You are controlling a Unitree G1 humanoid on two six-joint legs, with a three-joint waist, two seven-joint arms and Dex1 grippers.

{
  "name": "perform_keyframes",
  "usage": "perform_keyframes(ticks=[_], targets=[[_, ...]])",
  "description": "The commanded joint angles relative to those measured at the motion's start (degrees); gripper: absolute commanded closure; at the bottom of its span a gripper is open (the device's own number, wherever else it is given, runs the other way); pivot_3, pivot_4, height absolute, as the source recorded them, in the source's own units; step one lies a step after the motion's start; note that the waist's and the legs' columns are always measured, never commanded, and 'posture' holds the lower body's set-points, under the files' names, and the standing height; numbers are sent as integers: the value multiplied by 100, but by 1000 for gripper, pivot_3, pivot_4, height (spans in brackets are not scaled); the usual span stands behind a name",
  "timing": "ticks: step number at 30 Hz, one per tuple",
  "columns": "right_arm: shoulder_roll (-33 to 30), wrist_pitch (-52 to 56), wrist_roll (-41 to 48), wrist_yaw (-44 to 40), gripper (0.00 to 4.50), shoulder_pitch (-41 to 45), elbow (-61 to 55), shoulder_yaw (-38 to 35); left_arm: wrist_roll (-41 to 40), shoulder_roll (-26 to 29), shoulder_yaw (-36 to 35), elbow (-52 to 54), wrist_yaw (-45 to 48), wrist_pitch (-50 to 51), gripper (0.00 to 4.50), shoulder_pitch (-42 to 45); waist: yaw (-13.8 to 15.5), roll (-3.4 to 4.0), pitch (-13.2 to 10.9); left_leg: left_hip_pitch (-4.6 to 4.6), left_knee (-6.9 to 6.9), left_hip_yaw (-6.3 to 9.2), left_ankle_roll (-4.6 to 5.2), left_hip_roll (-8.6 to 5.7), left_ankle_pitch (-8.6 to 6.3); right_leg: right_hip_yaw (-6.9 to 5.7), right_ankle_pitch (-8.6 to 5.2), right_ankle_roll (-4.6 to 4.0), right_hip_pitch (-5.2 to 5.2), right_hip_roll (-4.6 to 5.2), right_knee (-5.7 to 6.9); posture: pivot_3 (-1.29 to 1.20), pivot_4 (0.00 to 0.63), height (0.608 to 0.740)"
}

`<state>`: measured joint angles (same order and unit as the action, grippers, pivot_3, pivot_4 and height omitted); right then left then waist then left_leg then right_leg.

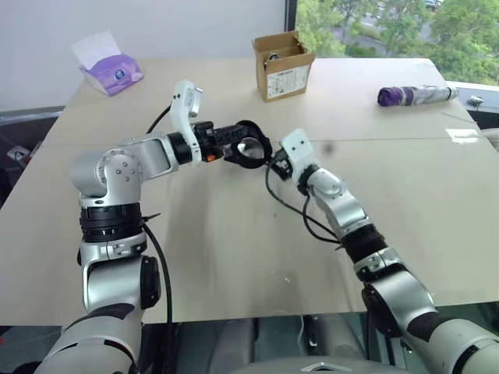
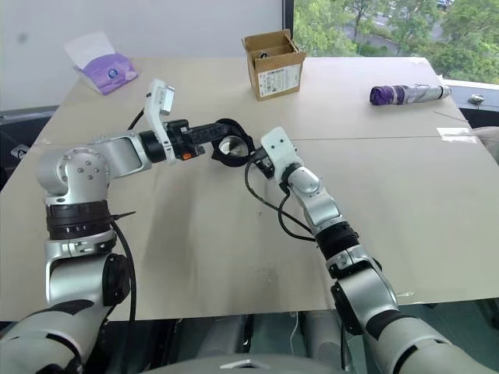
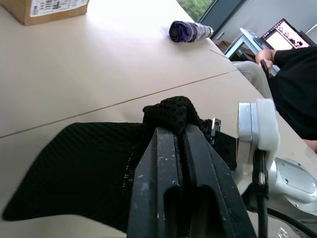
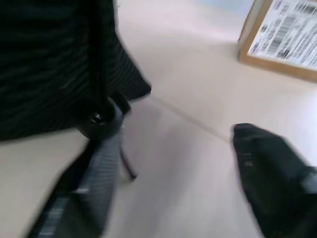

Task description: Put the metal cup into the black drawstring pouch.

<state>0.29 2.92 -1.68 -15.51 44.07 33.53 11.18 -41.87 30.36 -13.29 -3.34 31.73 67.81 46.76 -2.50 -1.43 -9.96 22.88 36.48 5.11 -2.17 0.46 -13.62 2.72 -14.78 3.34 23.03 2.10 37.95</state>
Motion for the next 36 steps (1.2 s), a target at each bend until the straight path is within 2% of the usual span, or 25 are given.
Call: perform_keyframes(ticks=[1,3,4,9,19,21,23,24,27,36], targets=[[108,-465,140,-257,3275,36,0,-82,-130,86,-183,304,-25,3,4500,50,-12,0,0,0,0,-2,0,-1,0,2,0,0,0,0,0,0,150,740],[136,-560,188,-309,4214,-4,-35,-141,-153,84,-210,329,-45,21,4500,36,-17,0,0,0,0,-1,0,-1,0,2,0,0,1,0,2,0,150,740],[150,-594,222,-297,4368,-31,-79,-196,-162,84,-221,344,-53,25,4500,24,-20,0,0,-1,0,-1,0,0,0,1,0,0,1,0,5,0,150,740],[49,-599,184,-270,4368,-275,-408,-284,-247,92,-296,340,-92,25,4500,-3,-22,0,0,-2,2,0,0,0,0,1,0,0,1,0,11,0,150,740],[-331,276,287,-361,4368,-1316,-2158,-359,-385,7,-559,-315,-170,135,4500,540,-4,0,0,-1,4,1,0,0,0,-1,0,0,1,-1,12,0,150,740],[-313,440,442,-629,4002,-1371,-2299,-254,-406,15,-545,-430,-137,194,4500,630,-10,1,0,-2,4,2,0,0,0,-1,0,0,1,-1,14,0,150,740],[-196,554,525,-739,3232,-1366,-2296,-150,-380,39,-482,-512,-70,209,4500,693,-20,0,0,-4,3,1,1,0,0,0,0,0,1,-2,14,0,150,740],[-92,591,497,-691,3067,-1301,-2165,-114,-365,47,-452,-571,-43,215,4500,737,-32,0,0,-3,4,0,1,-1,0,1,0,0,1,-2,14,0,150,740],[170,553,393,-480,1927,-1025,-1702,-109,-317,91,-355,-699,61,208,4500,837,-86,0,0,-5,4,1,0,1,0,1,0,0,1,-4,15,0,150,740],[615,-260,278,-17,1927,148,142,-315,-361,146,-206,-549,234,302,4500,843,-140,0,0,-5,2,1,0,-1,0,2,0,0,1,-2,12,0,150,740]])
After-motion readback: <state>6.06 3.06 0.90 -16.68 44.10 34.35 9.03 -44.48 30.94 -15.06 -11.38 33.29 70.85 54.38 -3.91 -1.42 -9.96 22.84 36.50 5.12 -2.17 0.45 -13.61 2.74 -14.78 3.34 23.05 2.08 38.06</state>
